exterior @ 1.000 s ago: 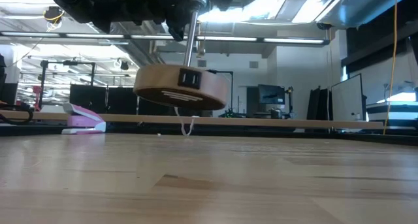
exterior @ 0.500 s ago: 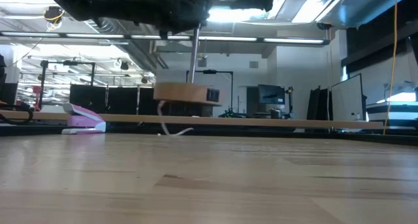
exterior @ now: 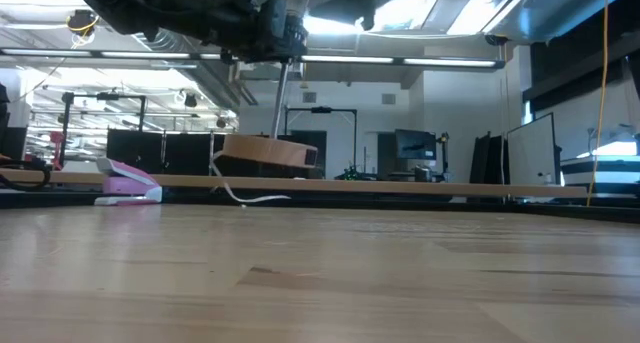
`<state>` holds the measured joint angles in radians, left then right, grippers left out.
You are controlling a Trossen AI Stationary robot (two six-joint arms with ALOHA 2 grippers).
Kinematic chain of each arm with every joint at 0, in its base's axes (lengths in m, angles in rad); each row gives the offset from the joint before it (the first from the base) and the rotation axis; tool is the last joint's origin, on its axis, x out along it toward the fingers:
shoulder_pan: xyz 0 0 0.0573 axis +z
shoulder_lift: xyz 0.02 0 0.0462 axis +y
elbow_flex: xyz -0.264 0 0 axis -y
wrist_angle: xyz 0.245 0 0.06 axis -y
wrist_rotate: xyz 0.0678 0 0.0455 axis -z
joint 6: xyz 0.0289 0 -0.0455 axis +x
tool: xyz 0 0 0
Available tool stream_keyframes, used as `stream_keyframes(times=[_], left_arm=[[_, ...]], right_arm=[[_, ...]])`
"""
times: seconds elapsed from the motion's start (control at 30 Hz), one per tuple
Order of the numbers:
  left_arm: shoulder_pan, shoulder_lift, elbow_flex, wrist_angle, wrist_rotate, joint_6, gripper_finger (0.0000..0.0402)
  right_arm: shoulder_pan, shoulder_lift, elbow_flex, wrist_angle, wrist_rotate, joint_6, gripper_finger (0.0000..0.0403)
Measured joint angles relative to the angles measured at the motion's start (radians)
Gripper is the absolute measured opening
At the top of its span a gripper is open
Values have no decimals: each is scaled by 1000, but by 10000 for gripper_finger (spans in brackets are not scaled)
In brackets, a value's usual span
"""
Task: Screw lightbulb
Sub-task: Remove the white lightbulb from the brown lamp
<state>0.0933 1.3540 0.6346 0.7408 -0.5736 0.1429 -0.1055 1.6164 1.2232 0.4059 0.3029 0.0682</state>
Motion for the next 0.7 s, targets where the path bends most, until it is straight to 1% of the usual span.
stream_keyframes(times=[0.17,0.27,0.37,0.53,0.57,0.7], left_arm=[[-2,0,0,-12,2,-5,150],[-2,0,0,-29,3,-9,146],[-7,0,0,-33,16,-14,143],[-25,0,1,-31,41,-9,146],[-28,0,1,-30,51,-8,147],[-43,-1,1,-31,85,-19,142]], right_arm=[[0,40,0,102,3,-31,358],[0,43,0,120,2,-55,343],[0,44,0,116,2,-75,299],[1,44,0,102,-32,-88,180],[1,44,0,98,-47,-98,171],[1,38,0,77,-122,-100,170]])
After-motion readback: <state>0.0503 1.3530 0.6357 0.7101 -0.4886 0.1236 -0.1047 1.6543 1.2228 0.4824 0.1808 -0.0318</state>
